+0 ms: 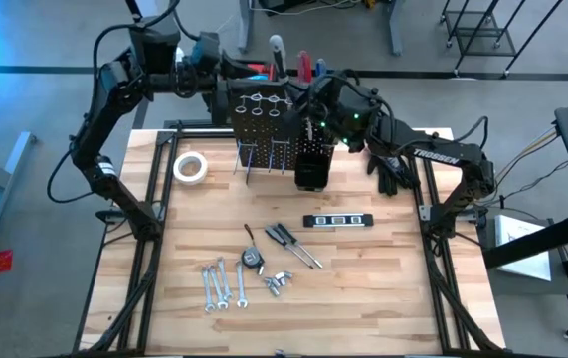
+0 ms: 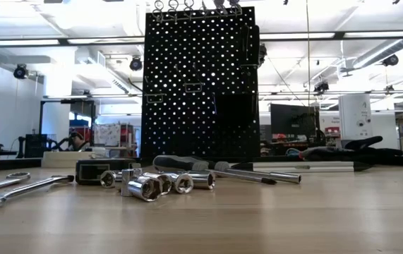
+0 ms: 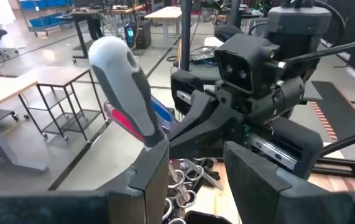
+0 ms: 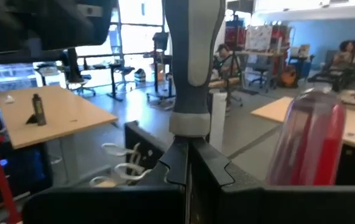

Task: Hang tools onto peg board
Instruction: Hang the left bit driver handle on the peg board, then hang the bit driver handle on the pegboard

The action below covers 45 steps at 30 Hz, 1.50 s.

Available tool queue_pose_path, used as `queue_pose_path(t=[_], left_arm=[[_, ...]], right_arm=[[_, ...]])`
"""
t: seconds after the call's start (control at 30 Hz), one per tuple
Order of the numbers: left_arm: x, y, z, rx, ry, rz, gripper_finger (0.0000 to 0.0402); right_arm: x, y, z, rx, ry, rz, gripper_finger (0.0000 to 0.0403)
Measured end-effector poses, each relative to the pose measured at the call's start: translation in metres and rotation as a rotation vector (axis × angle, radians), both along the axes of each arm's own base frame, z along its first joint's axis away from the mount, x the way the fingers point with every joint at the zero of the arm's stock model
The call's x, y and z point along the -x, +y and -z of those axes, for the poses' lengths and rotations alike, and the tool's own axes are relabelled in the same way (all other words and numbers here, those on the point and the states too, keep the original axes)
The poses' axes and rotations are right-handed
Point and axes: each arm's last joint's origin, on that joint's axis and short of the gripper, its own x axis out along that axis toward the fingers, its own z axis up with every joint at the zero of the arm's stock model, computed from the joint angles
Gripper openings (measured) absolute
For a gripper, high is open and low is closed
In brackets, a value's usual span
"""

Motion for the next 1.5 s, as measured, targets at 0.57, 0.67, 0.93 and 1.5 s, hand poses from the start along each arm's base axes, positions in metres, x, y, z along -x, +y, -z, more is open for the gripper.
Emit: queue_pose_path(t=[0.57,0.67,0.93,1.5], left_arm=[[0.0,0.0,0.002,0.025,0.012,-0.004,0.0143],[0.0,0.0,0.002,0.025,0.012,-0.005,0.0143],[-0.002,-0.003,0.005,0.035,0.033,0.005,0.0143],[-0.018,-0.027,0.038,0.017,0.165,0.052,0.0124]], right_arm=[[0.0,0.006,0.008,-0.087,0.03,0.009,0.0001],[0.001,0.009,0.007,-0.08,0.032,0.0,0.0001],[0.006,0.023,-0.001,-0.05,0.036,-0.038,0.0023],[0.065,0.1,-0.003,-0.021,0.325,-0.255,0.002]])
